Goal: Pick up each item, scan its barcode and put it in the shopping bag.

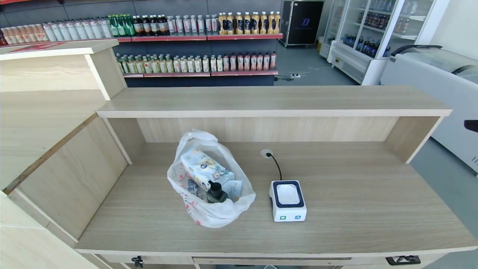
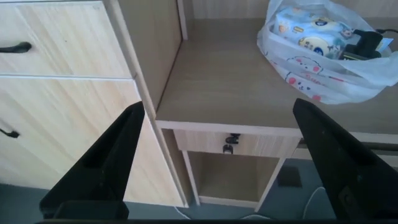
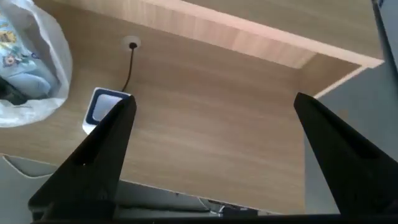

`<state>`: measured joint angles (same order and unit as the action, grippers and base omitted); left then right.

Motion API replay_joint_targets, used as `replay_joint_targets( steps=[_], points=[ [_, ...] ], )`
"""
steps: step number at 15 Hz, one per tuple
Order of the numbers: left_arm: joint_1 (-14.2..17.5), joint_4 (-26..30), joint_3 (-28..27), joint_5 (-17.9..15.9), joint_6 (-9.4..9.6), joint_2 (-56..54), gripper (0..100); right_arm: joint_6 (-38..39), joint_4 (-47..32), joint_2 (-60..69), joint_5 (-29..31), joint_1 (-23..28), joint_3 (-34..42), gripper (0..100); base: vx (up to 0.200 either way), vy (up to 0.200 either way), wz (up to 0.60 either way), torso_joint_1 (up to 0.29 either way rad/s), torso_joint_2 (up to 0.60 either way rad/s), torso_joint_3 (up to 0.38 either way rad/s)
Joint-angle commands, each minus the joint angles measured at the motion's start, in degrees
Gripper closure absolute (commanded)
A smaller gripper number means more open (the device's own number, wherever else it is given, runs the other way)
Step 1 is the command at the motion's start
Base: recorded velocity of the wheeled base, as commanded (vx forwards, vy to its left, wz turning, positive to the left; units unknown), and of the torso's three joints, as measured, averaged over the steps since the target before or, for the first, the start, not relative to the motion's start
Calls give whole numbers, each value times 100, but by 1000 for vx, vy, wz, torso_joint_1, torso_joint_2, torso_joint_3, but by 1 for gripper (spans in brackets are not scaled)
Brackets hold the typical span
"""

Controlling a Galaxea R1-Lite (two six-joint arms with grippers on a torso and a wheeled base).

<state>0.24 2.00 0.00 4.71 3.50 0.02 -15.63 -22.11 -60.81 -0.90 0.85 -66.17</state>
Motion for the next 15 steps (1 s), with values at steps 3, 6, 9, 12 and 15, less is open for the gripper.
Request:
replay_joint_targets(
  steps=[3,6,9,12,15],
  points=[
    [2,2,0,4,2,-2,0,552,172,2178,600,82,2442,0,0,0,0,0,0,0],
    [2,2,0,4,2,6,0,763,524,4217,609,-235,5237,0,0,0,0,0,0,0],
    [2,2,0,4,2,-2,0,1431,1640,5246,345,-217,6371,0,0,0,0,0,0,0],
    [2,2,0,4,2,-2,0,1352,1684,5887,345,-41,6406,0,0,0,0,0,0,0],
    [2,2,0,4,2,-2,0,1282,1693,6002,345,-68,6415,0,0,0,0,0,0,0]
  ],
)
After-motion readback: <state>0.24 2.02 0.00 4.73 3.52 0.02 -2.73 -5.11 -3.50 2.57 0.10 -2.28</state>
